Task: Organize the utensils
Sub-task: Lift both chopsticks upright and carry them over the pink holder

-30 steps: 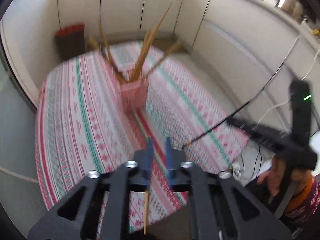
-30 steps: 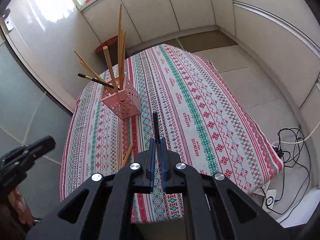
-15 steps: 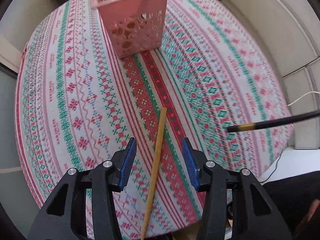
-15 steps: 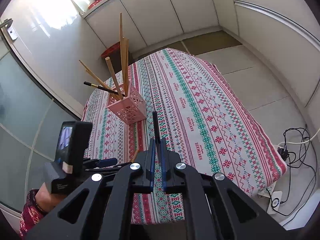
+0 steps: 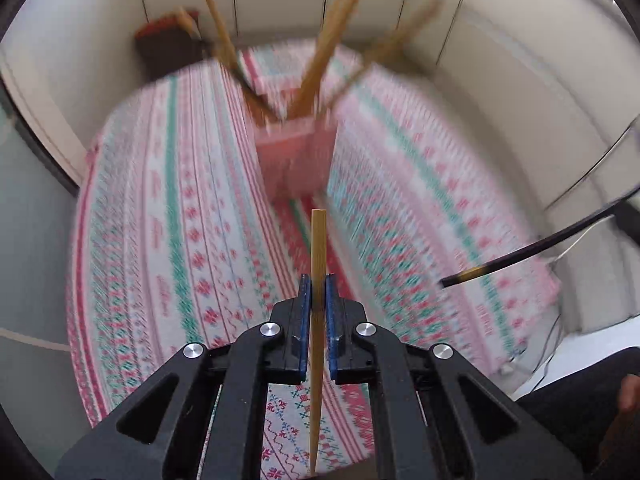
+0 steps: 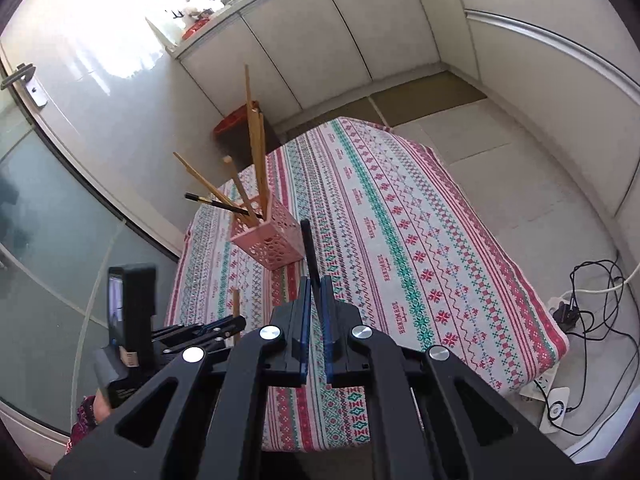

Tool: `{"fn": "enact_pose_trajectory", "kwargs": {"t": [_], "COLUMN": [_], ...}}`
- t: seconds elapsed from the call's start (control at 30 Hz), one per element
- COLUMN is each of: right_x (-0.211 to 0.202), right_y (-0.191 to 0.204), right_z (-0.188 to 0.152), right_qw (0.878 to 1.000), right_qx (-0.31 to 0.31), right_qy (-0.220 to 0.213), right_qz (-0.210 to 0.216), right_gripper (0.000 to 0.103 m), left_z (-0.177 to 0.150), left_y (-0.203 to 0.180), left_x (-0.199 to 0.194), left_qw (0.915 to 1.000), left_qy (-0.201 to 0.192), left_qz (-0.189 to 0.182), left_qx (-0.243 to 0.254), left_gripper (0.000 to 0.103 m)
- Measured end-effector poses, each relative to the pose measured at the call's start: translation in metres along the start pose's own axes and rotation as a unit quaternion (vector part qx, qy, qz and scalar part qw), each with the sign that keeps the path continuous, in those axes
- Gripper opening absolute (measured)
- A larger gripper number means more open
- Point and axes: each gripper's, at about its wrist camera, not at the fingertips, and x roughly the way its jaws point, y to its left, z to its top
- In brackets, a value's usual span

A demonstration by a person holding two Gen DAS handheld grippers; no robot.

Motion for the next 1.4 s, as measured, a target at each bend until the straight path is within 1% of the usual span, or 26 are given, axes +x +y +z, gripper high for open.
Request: {"fn": "enact_pose_trajectory", "kwargs": {"t": [0.07,0.1,0.13,0.17,0.27,0.33,0.4,0.53,0.6,0.67,0.73,0.8,0.83,0.87,0.9,0.93,1.0,1.03,1.07,1.1,1.13,1.2,1.27,1.3,1.33,1.4], "right_x": [-0.014,-0.021,-0.03,-0.04,-0.073,-0.098,-0.115,-0.125,-0.12,-0.106,-0.082,-0.047,-0.025,0.005,0.032,0.064,0.11,0.129,0.148,0.164,0.174,0.195,0.206,0.209,0.211,0.215], "right_y": [0.012,0.018,0.027,0.036,0.06,0.076,0.089,0.104,0.105,0.103,0.093,0.075,0.065,0.053,0.042,0.029,0.015,0.009,0.002,-0.003,-0.005,-0.008,-0.007,-0.005,-0.005,-0.003], "right_z": [0.011,0.018,0.027,0.038,0.075,0.098,0.117,0.143,0.151,0.157,0.158,0.153,0.15,0.145,0.139,0.131,0.109,0.098,0.086,0.073,0.062,0.037,0.019,0.011,0.005,-0.01], "right_qw": [1.0,0.999,0.999,0.998,0.992,0.985,0.978,0.968,0.966,0.968,0.975,0.983,0.987,0.992,0.993,0.992,0.98,0.974,0.968,0.964,0.96,0.946,0.938,0.935,0.932,0.926], "right_qx": [-0.008,-0.014,-0.023,-0.031,-0.043,-0.051,-0.054,-0.057,-0.053,-0.047,-0.052,-0.076,-0.086,-0.095,-0.102,-0.112,-0.17,-0.19,-0.196,-0.197,-0.202,-0.226,-0.24,-0.248,-0.257,-0.272], "right_qy": [-0.011,-0.018,-0.03,-0.045,-0.099,-0.146,-0.183,-0.228,-0.235,-0.229,-0.207,-0.165,-0.132,-0.083,-0.04,0.002,0.049,0.084,0.128,0.159,0.176,0.203,0.225,0.229,0.228,0.226], "right_qz": [0.02,0.026,0.032,0.036,0.061,0.076,0.087,0.091,0.095,0.094,0.067,0.015,-0.009,-0.03,-0.041,-0.056,-0.094,-0.096,-0.087,-0.08,-0.083,-0.11,-0.108,-0.109,-0.113,-0.129], "right_gripper": [0.005,0.005,0.005,0.005,0.005,0.005,0.005,0.005,0.005,0.005,0.005,0.007,0.01,0.012,0.017,0.017,0.017,0.017,0.017,0.017,0.021,0.024,0.03,0.035,0.038,0.039], "left_z": [0.004,0.007,0.013,0.024,0.043,0.058,0.075,0.099,0.113,0.122,0.12,0.117,0.119,0.12,0.12,0.12,0.12,0.118,0.118,0.118,0.12,0.12,0.12,0.12,0.12,0.12], "left_y": [0.006,0.006,0.006,0.001,-0.002,-0.003,0.0,0.009,0.011,0.011,0.018,0.026,0.031,0.032,0.035,0.036,0.039,0.039,0.039,0.04,0.041,0.041,0.041,0.04,0.039,0.037], "left_x": [-0.044,-0.06,-0.079,-0.09,-0.141,-0.173,-0.195,-0.213,-0.205,-0.191,-0.18,-0.169,-0.166,-0.165,-0.167,-0.168,-0.17,-0.17,-0.17,-0.169,-0.168,-0.166,-0.165,-0.165,-0.166,-0.167], "left_qw": [0.998,0.9964,0.9934,0.9905,0.9775,0.9669,0.9558,0.9388,0.9364,0.9394,0.9391,0.9357,0.9367,0.9372,0.9359,0.9348,0.9351,0.9355,0.9363,0.9375,0.9388,0.9407,0.9418,0.9422,0.9424,0.9428], "left_qy": [-0.058,-0.079,-0.11,-0.133,-0.209,-0.253,-0.291,-0.337,-0.342,-0.332,-0.329,-0.333,-0.33,-0.328,-0.33,-0.333,-0.332,-0.331,-0.329,-0.327,-0.323,-0.317,-0.314,-0.314,-0.314,-0.314], "left_qz": [-0.022,-0.024,-0.026,-0.027,-0.03,-0.036,-0.034,-0.039,-0.037,-0.041,-0.048,-0.058,-0.057,-0.059,-0.062,-0.065,-0.065,-0.065,-0.063,-0.062,-0.061,-0.061,-0.062,-0.062,-0.062,-0.062], "left_qx": [-0.016,-0.02,-0.021,-0.02,-0.014,-0.01,-0.02,-0.059,-0.069,-0.076,-0.087,-0.101,-0.103,-0.104,-0.106,-0.107,-0.105,-0.104,-0.104,-0.103,-0.102,-0.103,-0.102,-0.1,-0.098,-0.094], "left_gripper": [0.006,0.006,0.006,0.006,0.006,0.006,0.006,0.006,0.006,0.006,0.006,0.006,0.006,0.006,0.006,0.006,0.006,0.006,0.006,0.006,0.006,0.006,0.006,0.006,0.006,0.006]}}
